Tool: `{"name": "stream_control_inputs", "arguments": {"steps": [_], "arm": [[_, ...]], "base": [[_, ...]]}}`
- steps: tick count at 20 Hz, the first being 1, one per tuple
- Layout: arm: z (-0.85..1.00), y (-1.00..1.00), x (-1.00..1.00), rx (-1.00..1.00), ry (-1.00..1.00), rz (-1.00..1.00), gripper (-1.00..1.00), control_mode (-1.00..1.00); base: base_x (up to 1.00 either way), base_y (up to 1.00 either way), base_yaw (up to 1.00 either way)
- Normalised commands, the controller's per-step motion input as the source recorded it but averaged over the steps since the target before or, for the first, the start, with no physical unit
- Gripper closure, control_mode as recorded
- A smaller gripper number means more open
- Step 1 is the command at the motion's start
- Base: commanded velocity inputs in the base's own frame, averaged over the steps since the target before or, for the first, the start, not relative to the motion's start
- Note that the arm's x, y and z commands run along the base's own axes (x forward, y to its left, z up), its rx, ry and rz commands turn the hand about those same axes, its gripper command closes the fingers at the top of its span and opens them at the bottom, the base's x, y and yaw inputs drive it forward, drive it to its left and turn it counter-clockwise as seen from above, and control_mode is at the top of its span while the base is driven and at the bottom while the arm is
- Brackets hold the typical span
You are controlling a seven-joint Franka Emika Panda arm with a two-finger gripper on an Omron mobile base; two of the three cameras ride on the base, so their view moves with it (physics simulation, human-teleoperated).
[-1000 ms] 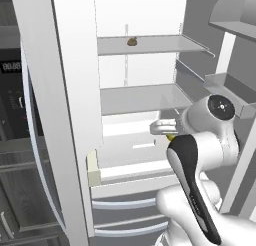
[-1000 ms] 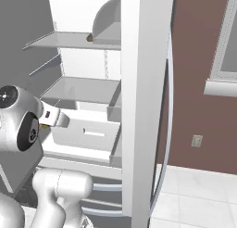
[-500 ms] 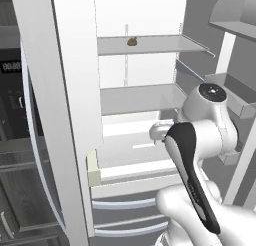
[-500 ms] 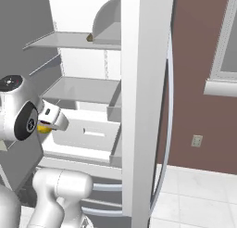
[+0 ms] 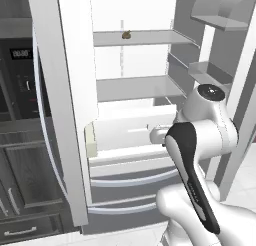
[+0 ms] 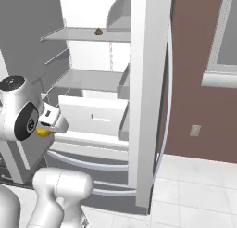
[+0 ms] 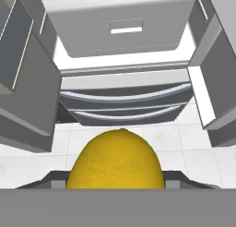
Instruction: Grab the garlic and lemon from the fridge, place them in the blender, close the lid, and turn on the blender to create a marinade.
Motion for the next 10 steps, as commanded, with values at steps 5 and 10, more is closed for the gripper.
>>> {"name": "stream_control_inputs", "arguments": {"steps": [5, 10], "arm": [[0.0, 0.0, 0.0, 0.0, 0.0, 0.0, 1.0, 1.0], [0.0, 0.0, 0.0, 0.0, 0.0, 0.0, 1.0, 1.0]], "base": [[-1.0, 0.03, -0.05], [-1.0, 0.01, -0.18]]}}
